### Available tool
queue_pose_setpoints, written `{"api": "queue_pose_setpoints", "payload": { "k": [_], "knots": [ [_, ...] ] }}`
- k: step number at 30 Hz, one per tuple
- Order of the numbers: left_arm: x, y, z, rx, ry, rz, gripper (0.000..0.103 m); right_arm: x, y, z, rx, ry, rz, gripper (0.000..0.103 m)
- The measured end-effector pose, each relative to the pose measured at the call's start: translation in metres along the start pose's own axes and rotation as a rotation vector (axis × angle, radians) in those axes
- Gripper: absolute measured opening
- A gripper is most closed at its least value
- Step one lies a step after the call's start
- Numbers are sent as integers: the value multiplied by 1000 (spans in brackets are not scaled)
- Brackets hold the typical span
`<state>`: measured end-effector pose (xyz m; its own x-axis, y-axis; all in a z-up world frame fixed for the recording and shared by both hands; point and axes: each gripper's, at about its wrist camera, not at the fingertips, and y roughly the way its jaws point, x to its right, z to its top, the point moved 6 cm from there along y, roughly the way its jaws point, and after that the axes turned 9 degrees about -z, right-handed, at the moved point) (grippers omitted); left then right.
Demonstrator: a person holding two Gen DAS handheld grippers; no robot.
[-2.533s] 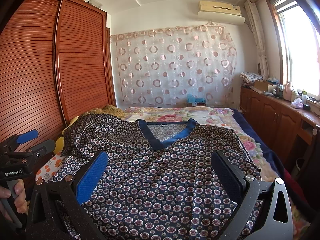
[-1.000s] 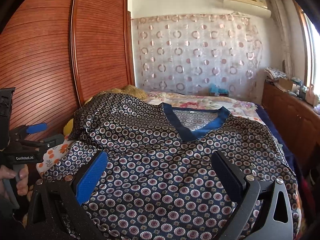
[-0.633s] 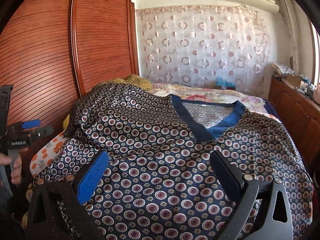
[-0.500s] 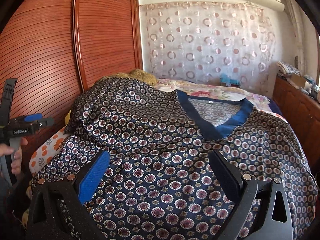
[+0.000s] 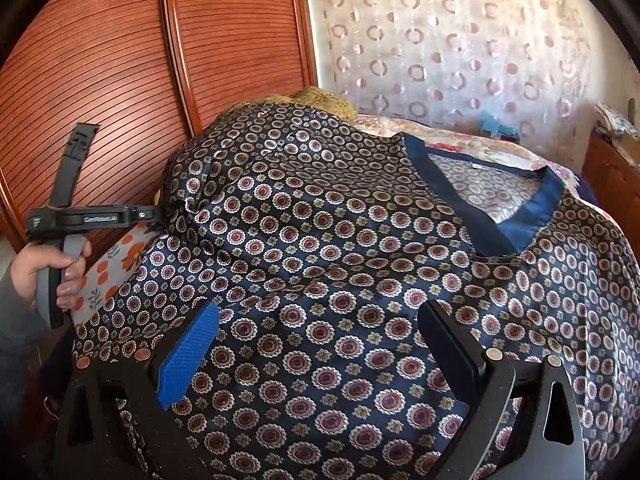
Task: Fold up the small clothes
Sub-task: 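Lower the left tool onto the shirt's side edge and close on it, then lift the gripped side and fold it over the shirt body, then release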
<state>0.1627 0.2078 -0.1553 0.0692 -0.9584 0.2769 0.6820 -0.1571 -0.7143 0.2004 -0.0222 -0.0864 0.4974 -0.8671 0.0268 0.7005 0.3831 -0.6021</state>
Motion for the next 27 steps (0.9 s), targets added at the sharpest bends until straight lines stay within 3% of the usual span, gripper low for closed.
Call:
{"api": "queue_pose_setpoints", "payload": {
  "k": [3,7,11,15,20,27],
  "knots": [
    [5,4,1,-11,36,17,70,-4,2,0,7,-9,6,100],
    [10,4,0,-9,96,65,42,-4,1,-3,15,-11,1,100],
    [14,5,0,-15,116,52,32,0,3,-8,8,5,2,100],
    [18,5,1,-31,123,33,8,2,3,-9,9,20,9,100],
    [34,-22,12,30,144,-4,6,2,2,-10,14,18,10,100],
    [98,-62,41,109,250,-101,5,11,-4,-11,20,39,-2,100]
  ]
}}
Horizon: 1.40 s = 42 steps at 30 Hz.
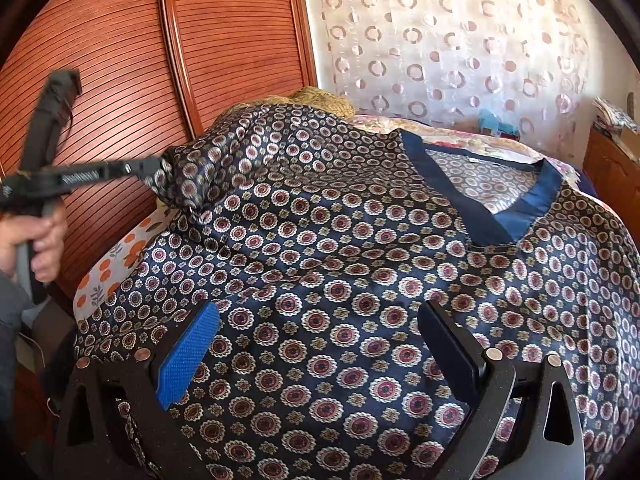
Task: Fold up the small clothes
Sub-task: 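Lift the gripped side and fold it over the shirt body, then release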
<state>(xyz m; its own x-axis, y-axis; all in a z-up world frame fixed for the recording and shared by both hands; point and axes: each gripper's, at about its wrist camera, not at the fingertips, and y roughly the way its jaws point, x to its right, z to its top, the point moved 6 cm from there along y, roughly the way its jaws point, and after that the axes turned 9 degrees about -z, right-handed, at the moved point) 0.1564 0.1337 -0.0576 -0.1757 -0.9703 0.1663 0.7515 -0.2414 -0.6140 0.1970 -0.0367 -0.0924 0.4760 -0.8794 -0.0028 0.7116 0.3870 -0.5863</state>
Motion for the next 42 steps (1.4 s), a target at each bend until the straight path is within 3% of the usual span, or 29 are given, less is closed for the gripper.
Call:
{"api": "queue_pose_setpoints", "payload": {
  "k": [8,15,18,20,22,24,34,37,42],
  "knots": [
    [91,-2,20,-5,133,-165,5,43,-26,-7,32,87,-43,100],
    [102,-17,14,-8,137,-186,7,61,-40,-11,41,130,-69,100],
    [95,-16,9,-5,141,-127,39,64,-42,-9,43,132,-70,100],
    [83,-19,3,-3,124,-102,50,61,-42,-6,44,126,-70,100],
    [67,-21,-4,-2,88,-88,73,57,-41,-3,44,112,-69,100],
    [49,-22,-14,-3,50,-79,79,53,-40,2,45,98,-67,100],
    [-12,-19,-60,-39,-50,16,79,-1,-14,39,29,-41,44,99],
    [-19,-19,-67,-43,-54,35,79,-31,1,54,19,-88,104,94],
    [-29,-19,-77,-47,-67,43,79,-79,35,81,-6,-166,197,74]
  ]
}}
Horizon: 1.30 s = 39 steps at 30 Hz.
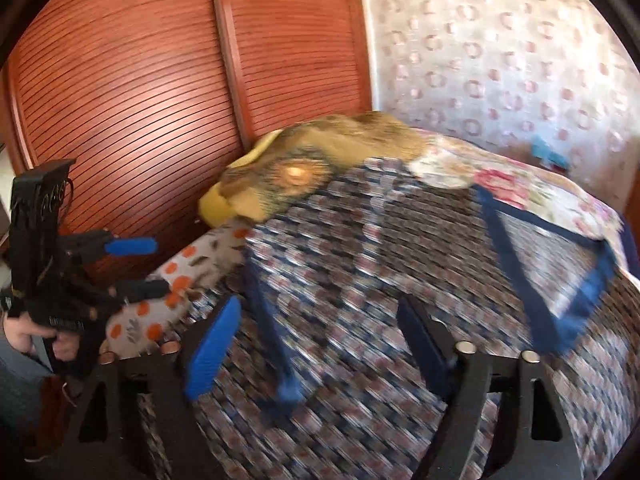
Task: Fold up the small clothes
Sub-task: 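Lift the gripped side and fold it over the shirt body, then release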
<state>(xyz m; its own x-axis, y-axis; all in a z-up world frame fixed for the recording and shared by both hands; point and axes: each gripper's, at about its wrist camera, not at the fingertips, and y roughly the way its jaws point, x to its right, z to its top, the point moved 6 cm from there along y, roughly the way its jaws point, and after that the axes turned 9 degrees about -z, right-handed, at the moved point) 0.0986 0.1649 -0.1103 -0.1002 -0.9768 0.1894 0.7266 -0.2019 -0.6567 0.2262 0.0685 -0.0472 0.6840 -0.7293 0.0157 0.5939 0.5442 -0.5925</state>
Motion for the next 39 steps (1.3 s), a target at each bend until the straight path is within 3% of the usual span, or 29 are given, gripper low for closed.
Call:
{"api": "queue_pose_setpoints", "payload": {
  "k": [10,13,14,16,20,24,28,32,34,36,39],
  "knots": [
    [-11,9,-16,-20,-36,-8,79,-22,84,20,-127,-90,2,43],
    [-7,12,-18,-27,-31,-16,79,-22,94,25,-142,-98,5,23],
    [-6,13,-18,-28,-30,-18,79,-26,91,27,-136,-95,10,10],
    [-4,15,-18,-30,-27,-21,79,-23,85,34,-113,-81,31,7],
    [2,17,-18,-34,-22,-27,79,-10,59,45,-37,-36,60,6],
    [9,19,-15,-35,-12,-31,79,24,27,56,40,27,28,6],
    [18,22,-12,-37,1,-38,79,82,17,44,14,140,-96,6],
    [26,26,-12,-45,19,-41,79,126,10,14,-42,160,-287,7],
    [28,29,-12,-49,22,-40,79,142,9,3,-65,173,-364,15],
    [30,30,-10,-46,18,-39,79,154,8,-3,-76,183,-384,32],
    [36,29,-7,-35,23,-43,79,161,7,-8,-71,185,-392,45]
  ]
}}
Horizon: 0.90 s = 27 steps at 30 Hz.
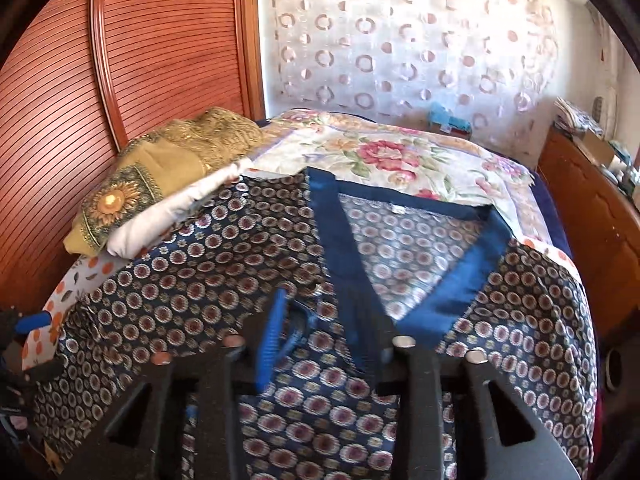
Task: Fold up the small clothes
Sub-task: 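Lift the gripped side and fold it over the shirt body, then release, then grasp the opposite side edge of the shirt with the right tool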
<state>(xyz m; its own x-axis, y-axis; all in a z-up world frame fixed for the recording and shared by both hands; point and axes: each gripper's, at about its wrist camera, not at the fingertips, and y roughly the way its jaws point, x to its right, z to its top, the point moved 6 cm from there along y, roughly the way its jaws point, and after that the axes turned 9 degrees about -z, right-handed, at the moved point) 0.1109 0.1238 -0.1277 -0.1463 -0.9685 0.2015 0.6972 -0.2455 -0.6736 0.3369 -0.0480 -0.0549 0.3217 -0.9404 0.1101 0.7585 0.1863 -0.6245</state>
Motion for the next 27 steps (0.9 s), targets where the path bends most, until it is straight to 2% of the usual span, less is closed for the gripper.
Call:
{"api": "queue_pose_setpoints", "payload": {
  "k": [6,12,17,27],
  "knots": [
    [14,-2,14,28,21,-9,79,-4,-26,-13,38,-15,86,45],
    [39,1,30,53,52,-35,79,32,-59,-53,73,-6,108,46],
    [69,12,42,63,84,-69,79,62,-87,-85,73,28,102,55],
    [139,50,49,6,184,-149,79,148,-135,-150,52,132,-17,56]
  ]
}}
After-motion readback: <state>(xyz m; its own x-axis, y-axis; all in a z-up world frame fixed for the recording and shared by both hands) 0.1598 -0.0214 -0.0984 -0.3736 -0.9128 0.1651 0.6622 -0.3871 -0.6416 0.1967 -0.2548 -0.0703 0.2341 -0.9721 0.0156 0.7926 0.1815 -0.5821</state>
